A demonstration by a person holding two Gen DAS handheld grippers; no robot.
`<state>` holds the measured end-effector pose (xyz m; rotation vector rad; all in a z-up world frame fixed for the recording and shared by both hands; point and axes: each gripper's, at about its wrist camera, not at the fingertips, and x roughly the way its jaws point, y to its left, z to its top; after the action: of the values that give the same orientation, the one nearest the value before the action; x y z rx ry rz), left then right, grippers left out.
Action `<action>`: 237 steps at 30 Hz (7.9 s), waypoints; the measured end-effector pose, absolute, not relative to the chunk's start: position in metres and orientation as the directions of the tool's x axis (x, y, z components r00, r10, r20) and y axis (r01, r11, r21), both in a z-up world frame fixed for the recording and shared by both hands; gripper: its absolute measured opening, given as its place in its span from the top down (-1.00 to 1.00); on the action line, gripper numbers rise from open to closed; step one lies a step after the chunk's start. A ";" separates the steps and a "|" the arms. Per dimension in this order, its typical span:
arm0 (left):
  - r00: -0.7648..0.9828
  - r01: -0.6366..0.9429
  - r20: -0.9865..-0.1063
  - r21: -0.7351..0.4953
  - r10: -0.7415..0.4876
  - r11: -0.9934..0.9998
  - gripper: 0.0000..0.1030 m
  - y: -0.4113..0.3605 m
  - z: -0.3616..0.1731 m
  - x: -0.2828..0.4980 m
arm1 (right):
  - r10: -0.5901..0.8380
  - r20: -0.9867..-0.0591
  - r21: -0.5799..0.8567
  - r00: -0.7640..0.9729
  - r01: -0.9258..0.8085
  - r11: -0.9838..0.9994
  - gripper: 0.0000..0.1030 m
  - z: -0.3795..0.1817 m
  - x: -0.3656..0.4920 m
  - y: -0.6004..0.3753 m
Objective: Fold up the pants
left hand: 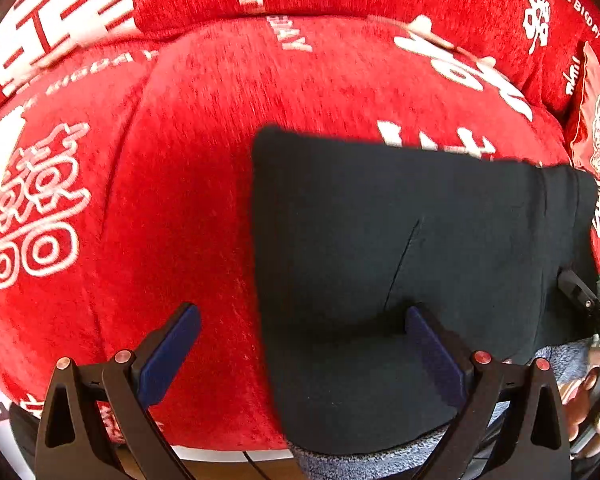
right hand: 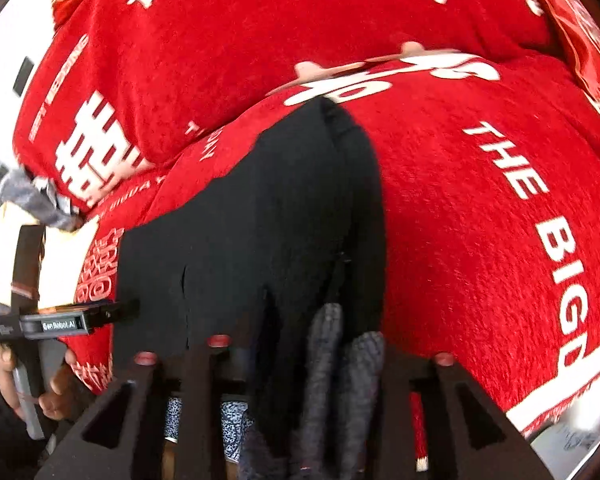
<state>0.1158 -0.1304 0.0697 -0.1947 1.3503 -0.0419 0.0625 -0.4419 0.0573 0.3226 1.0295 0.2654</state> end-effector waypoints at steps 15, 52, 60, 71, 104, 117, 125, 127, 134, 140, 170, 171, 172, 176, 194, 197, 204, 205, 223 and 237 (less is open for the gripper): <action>0.223 -0.100 -0.973 -0.083 -0.059 0.992 -0.99 -0.145 0.064 0.155 | 0.181 -0.817 0.098 0.547 -0.177 0.979 -0.20 0.068 0.125 -0.366; 0.304 -0.137 -0.950 -0.118 -0.071 0.984 -1.00 -0.158 0.065 0.126 | 0.060 -0.861 -0.088 0.505 -0.263 0.961 -0.84 0.055 0.105 -0.334; 0.301 -0.093 -0.950 -0.115 -0.082 0.989 -1.00 -0.170 0.064 0.094 | 0.035 -0.848 -0.114 0.528 -0.248 0.962 -0.84 0.056 0.051 -0.343; 0.301 -0.035 -0.948 -0.119 -0.103 0.992 -1.00 -0.173 0.068 0.054 | 0.002 -0.865 -0.116 0.502 -0.204 0.972 -0.91 0.052 0.013 -0.357; 0.400 -0.004 -0.909 -0.125 -0.113 0.992 -1.00 -0.176 0.078 0.056 | 0.016 -0.794 -0.113 0.607 -0.173 0.978 -1.00 0.079 0.032 -0.354; 0.353 -0.068 -0.929 -0.146 -0.114 0.987 -1.00 -0.171 0.060 0.069 | 0.020 -0.848 -0.086 0.529 -0.175 0.981 -1.00 0.052 0.066 -0.344; 0.365 -0.031 -0.913 -0.206 -0.180 0.978 -1.00 -0.165 0.070 0.065 | 0.023 -0.801 -0.109 0.598 -0.183 0.977 -1.00 0.074 0.043 -0.381; 0.357 -0.057 -0.914 -0.225 -0.190 0.973 -1.00 -0.155 0.065 0.066 | 0.000 -0.813 -0.121 0.582 -0.169 0.978 -1.00 0.066 0.048 -0.392; 0.313 -0.095 -0.887 -0.385 -0.340 0.918 -1.00 -0.128 0.045 0.074 | 0.249 -0.834 0.179 0.493 -0.186 0.966 -1.00 0.037 0.071 -0.428; 0.297 -0.061 -0.877 -0.413 -0.379 0.908 -1.00 -0.146 0.035 0.086 | 0.481 -0.780 0.443 0.400 -0.188 0.876 -1.00 0.009 0.091 -0.436; 0.450 -0.121 -0.862 -0.316 -0.232 0.941 0.14 -0.030 0.119 0.078 | 0.496 -0.753 0.323 0.432 -0.414 0.851 -0.11 0.106 0.082 -0.263; 0.430 -0.139 -0.872 -0.319 -0.233 0.938 0.14 -0.023 0.110 0.082 | 0.499 -0.758 0.332 0.420 -0.410 0.849 -0.11 0.103 0.085 -0.260; 0.417 -0.142 -0.878 -0.317 -0.233 0.938 0.14 -0.020 0.103 0.085 | 0.498 -0.769 0.341 0.401 -0.402 0.850 -0.11 0.097 0.092 -0.254; 0.379 -0.161 -0.891 -0.329 -0.250 0.930 0.10 -0.012 0.074 0.094 | 0.462 -0.806 0.333 0.370 -0.363 0.870 -0.11 0.074 0.107 -0.246; 0.436 -0.184 -0.874 -0.321 -0.216 0.929 -0.35 0.014 0.086 0.054 | 0.221 -0.835 0.168 0.503 -0.149 0.975 -0.72 0.083 0.080 -0.291; 0.473 -0.130 -0.852 -0.321 -0.226 0.938 -0.35 -0.003 0.097 0.040 | 0.162 -0.777 0.008 0.609 -0.248 0.969 -0.72 0.106 0.044 -0.269; 0.472 -0.054 -0.838 -0.338 -0.274 0.940 -0.35 -0.034 0.086 0.035 | 0.250 -0.795 -0.025 0.552 -0.442 0.897 -0.71 0.095 0.020 -0.228; 0.465 -0.057 -0.843 -0.332 -0.269 0.942 -0.35 -0.034 0.080 0.036 | 0.259 -0.803 -0.004 0.537 -0.439 0.898 -0.71 0.089 0.024 -0.227; 0.430 -0.100 -0.871 -0.306 -0.237 0.947 -0.38 -0.026 0.071 0.090 | 0.313 -0.825 0.044 0.471 -0.498 0.866 -0.72 0.089 0.082 -0.208; 0.348 -0.142 -0.920 -0.239 -0.177 0.961 -0.43 -0.016 0.058 0.166 | 0.122 -0.877 -0.165 0.464 -0.530 0.832 -0.88 0.058 0.162 -0.162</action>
<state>0.1663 -0.0161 0.0580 -0.2993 1.2201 -0.0229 0.1618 -0.1621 0.0581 -0.4523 1.0166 0.4173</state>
